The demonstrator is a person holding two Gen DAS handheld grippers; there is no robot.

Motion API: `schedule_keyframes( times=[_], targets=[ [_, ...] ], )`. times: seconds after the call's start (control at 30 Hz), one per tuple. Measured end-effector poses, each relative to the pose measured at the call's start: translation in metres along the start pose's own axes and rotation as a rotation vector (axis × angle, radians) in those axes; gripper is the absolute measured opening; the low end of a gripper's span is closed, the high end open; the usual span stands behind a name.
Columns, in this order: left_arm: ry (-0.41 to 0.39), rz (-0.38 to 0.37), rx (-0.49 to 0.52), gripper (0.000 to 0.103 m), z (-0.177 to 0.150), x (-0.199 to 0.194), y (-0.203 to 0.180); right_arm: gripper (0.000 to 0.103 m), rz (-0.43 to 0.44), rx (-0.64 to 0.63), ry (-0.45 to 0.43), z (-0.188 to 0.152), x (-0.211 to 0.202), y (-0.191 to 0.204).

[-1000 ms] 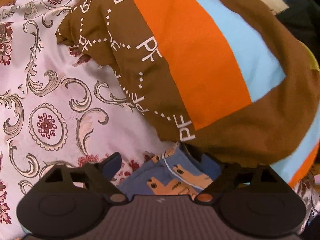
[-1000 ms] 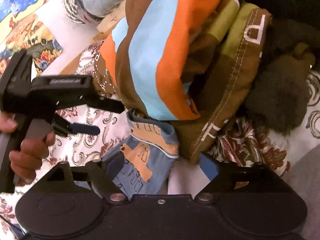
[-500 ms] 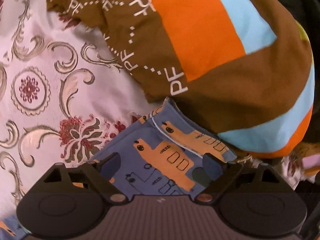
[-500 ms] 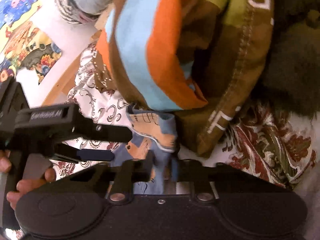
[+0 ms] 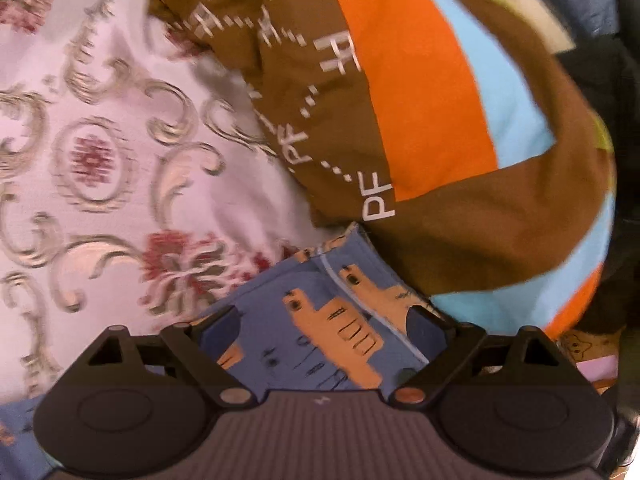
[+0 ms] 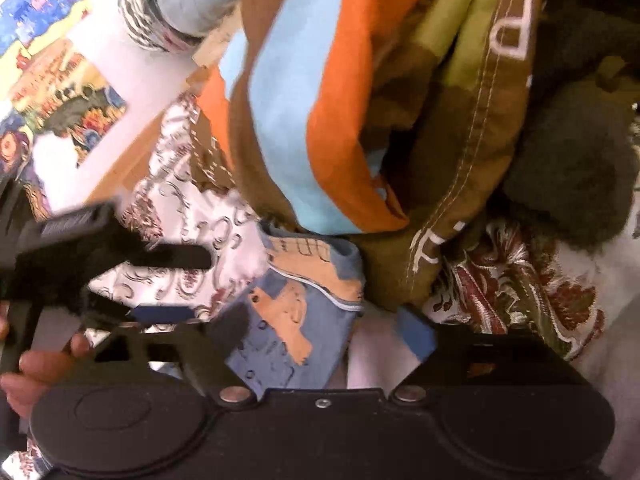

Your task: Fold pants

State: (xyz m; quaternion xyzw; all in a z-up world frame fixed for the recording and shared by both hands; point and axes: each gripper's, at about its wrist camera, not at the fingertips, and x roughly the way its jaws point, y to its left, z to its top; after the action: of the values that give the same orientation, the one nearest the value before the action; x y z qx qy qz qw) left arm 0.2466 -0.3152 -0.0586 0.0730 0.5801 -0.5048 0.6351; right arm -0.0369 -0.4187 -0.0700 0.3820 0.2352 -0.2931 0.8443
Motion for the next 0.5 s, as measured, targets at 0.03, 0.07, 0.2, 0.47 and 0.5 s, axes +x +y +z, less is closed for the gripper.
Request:
schedule_keyframes(
  times=[0.03, 0.07, 0.2, 0.47, 0.5],
  targets=[
    [-0.020, 0.009, 0.008, 0.096, -0.004, -0.012, 0.005, 0.095, 0.003, -0.020, -0.010, -0.003, -0.004, 0.004],
    [-0.043, 0.024, 0.018, 0.097, -0.011, -0.029, 0.010, 0.095, -0.001, -0.048, -0.026, -0.006, -0.010, 0.008],
    [-0.119, 0.162, 0.052, 0.101, -0.036, -0.091, 0.044, 0.102, -0.001, -0.184, -0.080, -0.025, -0.026, 0.035],
    [-0.145, 0.454, 0.006, 0.101, -0.110, -0.192, 0.171, 0.102, 0.296, -0.690, 0.128, -0.069, 0.017, 0.137],
    [-0.145, 0.460, -0.010, 0.101, -0.117, -0.200, 0.185, 0.102, 0.334, -0.746, 0.171, -0.076, 0.026, 0.152]
  ],
)
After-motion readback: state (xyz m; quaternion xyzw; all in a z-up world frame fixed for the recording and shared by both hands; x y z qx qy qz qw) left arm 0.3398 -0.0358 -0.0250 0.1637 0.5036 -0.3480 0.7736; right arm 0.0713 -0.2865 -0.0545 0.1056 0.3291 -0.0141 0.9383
